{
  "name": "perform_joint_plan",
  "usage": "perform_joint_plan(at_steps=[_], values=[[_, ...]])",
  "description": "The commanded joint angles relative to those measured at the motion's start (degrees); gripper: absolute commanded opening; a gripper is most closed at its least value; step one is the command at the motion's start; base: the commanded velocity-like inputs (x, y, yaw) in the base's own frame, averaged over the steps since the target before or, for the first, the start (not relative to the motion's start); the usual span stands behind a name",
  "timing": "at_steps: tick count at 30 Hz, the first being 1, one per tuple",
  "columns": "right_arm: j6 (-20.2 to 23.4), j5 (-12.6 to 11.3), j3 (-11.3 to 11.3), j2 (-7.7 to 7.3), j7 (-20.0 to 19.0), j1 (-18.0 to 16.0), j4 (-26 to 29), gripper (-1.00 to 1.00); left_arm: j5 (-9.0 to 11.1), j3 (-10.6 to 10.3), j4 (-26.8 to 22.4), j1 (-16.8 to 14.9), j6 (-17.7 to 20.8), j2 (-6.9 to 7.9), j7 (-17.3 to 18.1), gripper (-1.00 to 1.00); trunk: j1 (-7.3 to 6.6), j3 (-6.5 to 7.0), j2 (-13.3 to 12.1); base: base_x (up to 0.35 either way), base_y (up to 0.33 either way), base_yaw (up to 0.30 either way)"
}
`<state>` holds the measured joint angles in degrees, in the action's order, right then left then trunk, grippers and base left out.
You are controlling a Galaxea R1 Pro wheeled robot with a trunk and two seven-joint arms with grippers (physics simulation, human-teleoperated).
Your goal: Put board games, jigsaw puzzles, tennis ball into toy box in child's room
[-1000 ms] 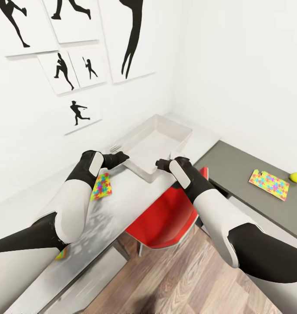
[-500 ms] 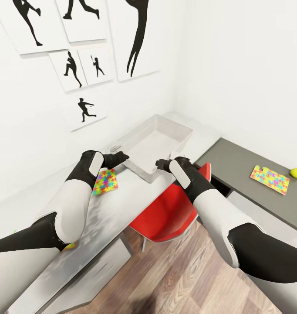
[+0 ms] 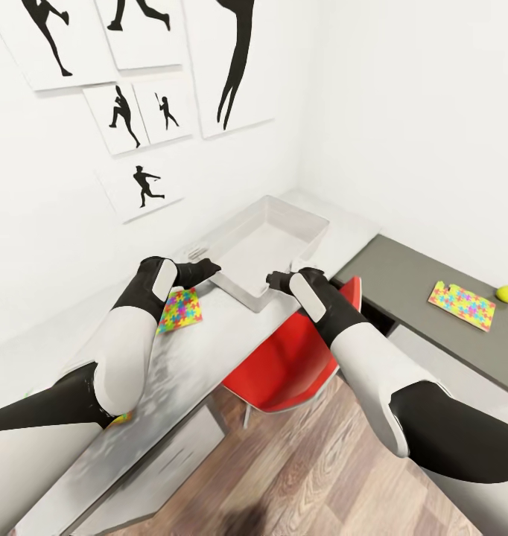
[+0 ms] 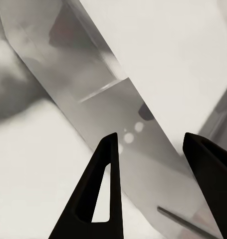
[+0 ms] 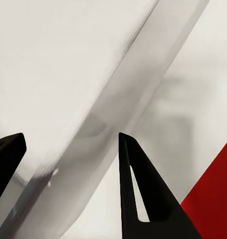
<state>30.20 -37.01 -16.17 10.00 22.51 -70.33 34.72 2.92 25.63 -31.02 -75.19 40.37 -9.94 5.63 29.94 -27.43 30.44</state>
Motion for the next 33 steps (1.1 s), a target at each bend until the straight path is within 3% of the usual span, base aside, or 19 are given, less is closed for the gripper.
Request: perform_joint_plan(at_steps=[1, 33], values=[[0.1, -0.2, -0.1, 0.0, 0.5, -0.1, 0.1, -1.0, 0.0, 0.3, -0.1, 0.0, 0.4, -0.06, -0.1, -1.0, 0.01, -0.1, 0.1, -0.082, 0.051, 0.0], [0.1, -0.2, -0.1, 0.0, 0.4, -0.1, 0.1, -1.0, 0.0, 0.4, -0.1, 0.0, 0.4, -0.06, -0.1, -1.0, 0.01, -1.09, 0.1, -0.016, 0.014, 0.0]])
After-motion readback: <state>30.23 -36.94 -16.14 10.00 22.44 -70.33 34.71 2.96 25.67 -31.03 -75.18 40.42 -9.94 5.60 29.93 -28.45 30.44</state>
